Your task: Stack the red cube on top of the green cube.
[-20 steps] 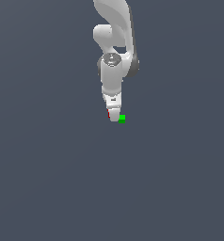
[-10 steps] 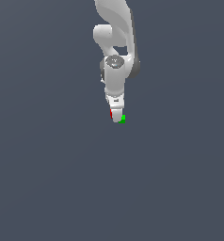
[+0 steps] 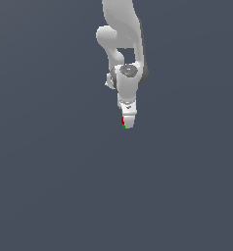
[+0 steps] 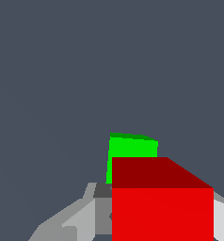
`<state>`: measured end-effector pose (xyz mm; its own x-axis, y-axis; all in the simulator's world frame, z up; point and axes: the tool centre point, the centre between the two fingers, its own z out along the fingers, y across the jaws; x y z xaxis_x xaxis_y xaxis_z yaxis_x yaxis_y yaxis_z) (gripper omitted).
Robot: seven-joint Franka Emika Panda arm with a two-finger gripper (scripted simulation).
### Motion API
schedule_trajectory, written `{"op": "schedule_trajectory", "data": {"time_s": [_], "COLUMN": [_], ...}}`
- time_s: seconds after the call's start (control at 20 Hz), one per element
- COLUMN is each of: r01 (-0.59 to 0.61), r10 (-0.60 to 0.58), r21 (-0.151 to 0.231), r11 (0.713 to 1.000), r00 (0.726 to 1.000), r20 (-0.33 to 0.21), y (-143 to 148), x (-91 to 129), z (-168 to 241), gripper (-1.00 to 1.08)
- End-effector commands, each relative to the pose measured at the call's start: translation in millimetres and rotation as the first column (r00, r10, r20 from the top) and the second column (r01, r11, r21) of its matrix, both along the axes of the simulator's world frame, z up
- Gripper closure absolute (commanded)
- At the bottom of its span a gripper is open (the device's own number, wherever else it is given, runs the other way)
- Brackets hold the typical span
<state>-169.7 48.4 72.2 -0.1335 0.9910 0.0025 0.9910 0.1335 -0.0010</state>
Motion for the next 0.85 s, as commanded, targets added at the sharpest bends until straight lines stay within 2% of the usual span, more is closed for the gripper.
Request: {"op": "schedule_trajectory", "data": {"time_s": [0.0, 0.3, 0.35, 0.8], "r01": [0.001, 0.001, 0.001, 0.001], "r10": [-0.001, -0.001, -0.001, -0.001], "r21": [-0.001, -0.001, -0.001, -0.001], "r11": [1.0, 1.0, 1.0, 1.0], "r00": [1.0, 1.0, 1.0, 1.0], "r20": [0.001, 0.001, 0.001, 0.001], "y": [5.8, 10.7, 10.7, 10.7], "x": [-2.8, -5.1, -5.1, -5.1], "z": [-5.7, -10.7, -10.7, -10.7], "gripper": [1.08, 1.08, -0.92, -0.92]}}
